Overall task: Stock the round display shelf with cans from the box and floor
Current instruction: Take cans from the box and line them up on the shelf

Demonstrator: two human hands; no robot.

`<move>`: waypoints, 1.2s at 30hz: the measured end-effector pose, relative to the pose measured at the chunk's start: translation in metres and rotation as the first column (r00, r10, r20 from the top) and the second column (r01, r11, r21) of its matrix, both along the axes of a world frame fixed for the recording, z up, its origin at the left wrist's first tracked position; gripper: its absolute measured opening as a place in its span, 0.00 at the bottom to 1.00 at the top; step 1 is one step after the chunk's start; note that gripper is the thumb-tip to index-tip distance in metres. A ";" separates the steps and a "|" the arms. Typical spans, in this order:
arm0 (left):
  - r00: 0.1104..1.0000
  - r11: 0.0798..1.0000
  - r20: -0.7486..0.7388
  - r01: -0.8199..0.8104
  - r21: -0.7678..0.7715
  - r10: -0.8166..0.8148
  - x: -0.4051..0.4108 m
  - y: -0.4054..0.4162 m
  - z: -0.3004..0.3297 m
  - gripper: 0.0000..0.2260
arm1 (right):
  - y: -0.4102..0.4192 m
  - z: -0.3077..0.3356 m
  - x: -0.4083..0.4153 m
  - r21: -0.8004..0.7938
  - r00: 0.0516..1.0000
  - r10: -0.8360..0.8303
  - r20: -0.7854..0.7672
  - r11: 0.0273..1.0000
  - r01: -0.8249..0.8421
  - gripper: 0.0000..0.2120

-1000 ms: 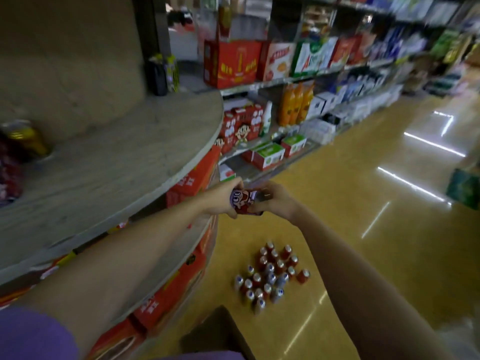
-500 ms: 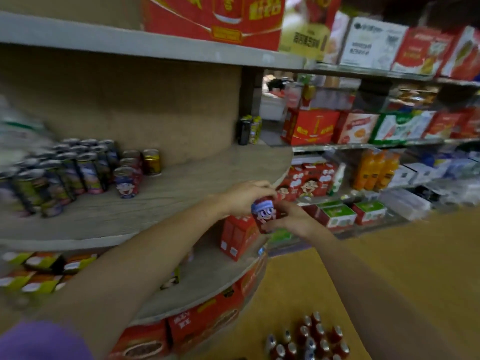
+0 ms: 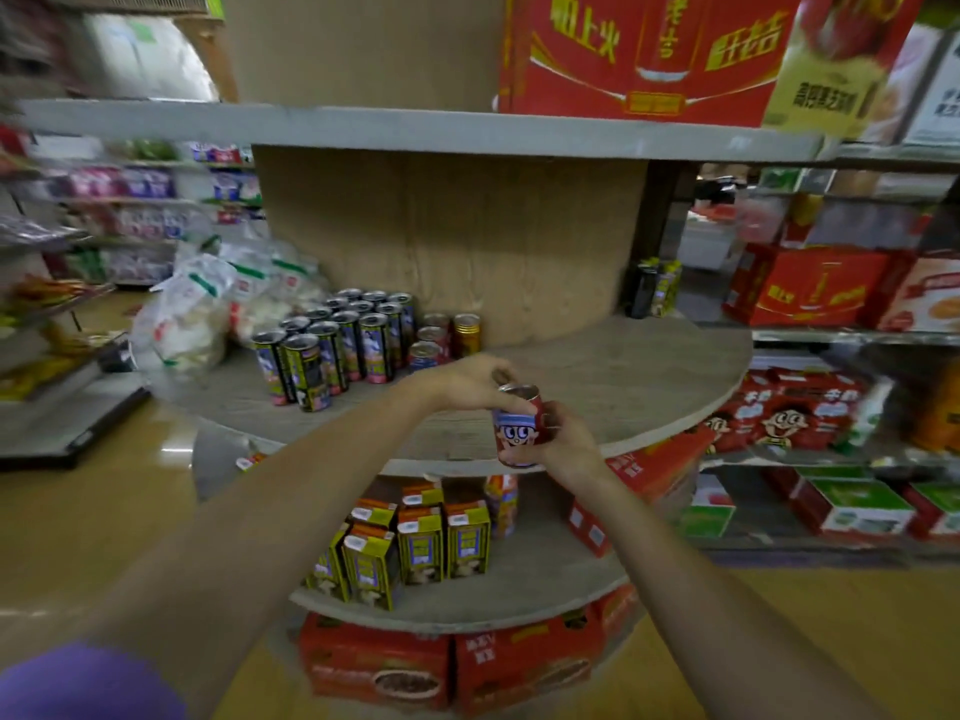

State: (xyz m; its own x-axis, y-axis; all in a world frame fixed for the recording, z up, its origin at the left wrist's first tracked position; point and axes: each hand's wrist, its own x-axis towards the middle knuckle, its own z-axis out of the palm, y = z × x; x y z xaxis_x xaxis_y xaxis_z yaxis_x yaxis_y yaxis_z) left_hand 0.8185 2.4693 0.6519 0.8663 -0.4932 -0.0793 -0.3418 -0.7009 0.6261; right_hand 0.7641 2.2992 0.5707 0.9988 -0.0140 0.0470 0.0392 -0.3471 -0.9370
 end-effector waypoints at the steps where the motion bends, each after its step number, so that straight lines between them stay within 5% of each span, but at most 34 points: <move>1: 0.999 0.999 0.027 -0.036 -0.016 0.037 0.007 0.013 -0.003 0.32 | 0.016 -0.001 0.006 0.005 1.000 -0.003 0.003 1.000 0.003 0.33; 11: 0.971 0.940 -0.053 -0.241 -0.240 0.235 0.069 0.129 -0.030 0.26 | 0.151 -0.017 0.079 -0.094 0.996 -0.080 -0.041 0.993 0.076 0.34; 16: 0.931 0.903 -0.063 -0.364 -0.228 0.360 0.100 0.148 -0.066 0.24 | 0.189 -0.036 0.100 -0.156 0.980 -0.180 -0.085 0.974 0.165 0.32; 28: 0.936 0.887 -0.114 -0.352 -0.299 0.333 0.138 0.145 -0.081 0.20 | 0.197 -0.039 0.152 -0.341 0.955 -0.270 -0.121 0.915 0.216 0.32; 36: 0.939 0.922 -0.128 -0.338 -0.187 0.318 0.158 0.139 -0.080 0.35 | 0.191 -0.036 0.166 -0.419 0.947 -0.269 -0.173 0.891 0.177 0.33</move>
State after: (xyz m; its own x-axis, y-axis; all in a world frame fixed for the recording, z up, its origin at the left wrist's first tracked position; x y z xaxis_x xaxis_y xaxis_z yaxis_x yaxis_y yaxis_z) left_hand 0.9762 2.6087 0.5716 0.9758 -0.1966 -0.0957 -0.0477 -0.6185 0.7843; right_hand 0.9298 2.4902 0.5346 0.9563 -0.2642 -0.1253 -0.2744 -0.6627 -0.6968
